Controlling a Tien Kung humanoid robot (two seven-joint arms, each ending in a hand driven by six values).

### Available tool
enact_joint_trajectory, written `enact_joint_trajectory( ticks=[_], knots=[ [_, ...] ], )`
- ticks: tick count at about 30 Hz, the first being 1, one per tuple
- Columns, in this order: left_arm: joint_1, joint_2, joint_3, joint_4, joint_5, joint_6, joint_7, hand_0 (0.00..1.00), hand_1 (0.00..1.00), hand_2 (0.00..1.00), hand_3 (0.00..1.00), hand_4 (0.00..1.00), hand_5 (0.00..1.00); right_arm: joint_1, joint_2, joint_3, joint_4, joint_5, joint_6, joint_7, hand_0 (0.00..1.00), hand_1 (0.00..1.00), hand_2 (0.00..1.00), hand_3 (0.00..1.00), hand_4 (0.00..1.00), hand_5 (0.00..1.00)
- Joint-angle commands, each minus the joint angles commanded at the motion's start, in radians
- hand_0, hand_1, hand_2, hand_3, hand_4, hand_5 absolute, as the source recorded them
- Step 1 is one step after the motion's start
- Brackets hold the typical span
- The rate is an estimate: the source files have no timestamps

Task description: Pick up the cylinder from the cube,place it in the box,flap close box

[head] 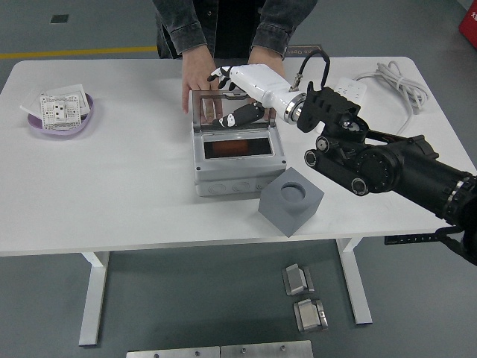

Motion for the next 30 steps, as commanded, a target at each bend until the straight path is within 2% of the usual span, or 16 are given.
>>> enact_joint_trajectory(
  ticks=[10,15,19,25,30],
  knots=[
    [-0.009,0.003,0.012,-0.003,0.000,0.000,0.001,0.716,0.689,0.569,0.773,0.769,0.327,0.034,0.052,-0.160,-0.189,0.196,0.000,0.020,0.688,0.639,0.712,0.828,0.948,0.418],
    [-0.009,0.004,0.007,-0.005,0.006,0.000,0.000,0.716,0.689,0.569,0.772,0.767,0.326,0.020,0.054,-0.195,-0.215,0.251,0.000,0.027,0.689,0.643,0.712,0.829,0.947,0.423],
    [-0.004,0.002,0.005,-0.005,0.008,0.000,0.001,0.716,0.689,0.569,0.772,0.767,0.326,0.005,0.035,-0.155,-0.171,0.201,-0.001,0.020,0.689,0.643,0.712,0.829,0.947,0.423],
    [0.000,0.001,-0.008,-0.006,0.016,0.000,0.000,0.715,0.689,0.569,0.772,0.766,0.325,-0.033,-0.015,-0.067,-0.054,0.076,-0.003,0.004,0.689,0.643,0.712,0.828,0.948,0.424],
    [0.005,0.000,-0.018,-0.007,0.021,0.000,0.000,0.716,0.690,0.569,0.773,0.766,0.325,-0.067,-0.052,-0.036,0.046,-0.025,0.000,-0.010,0.690,0.642,0.712,0.829,0.950,0.433]
  ],
)
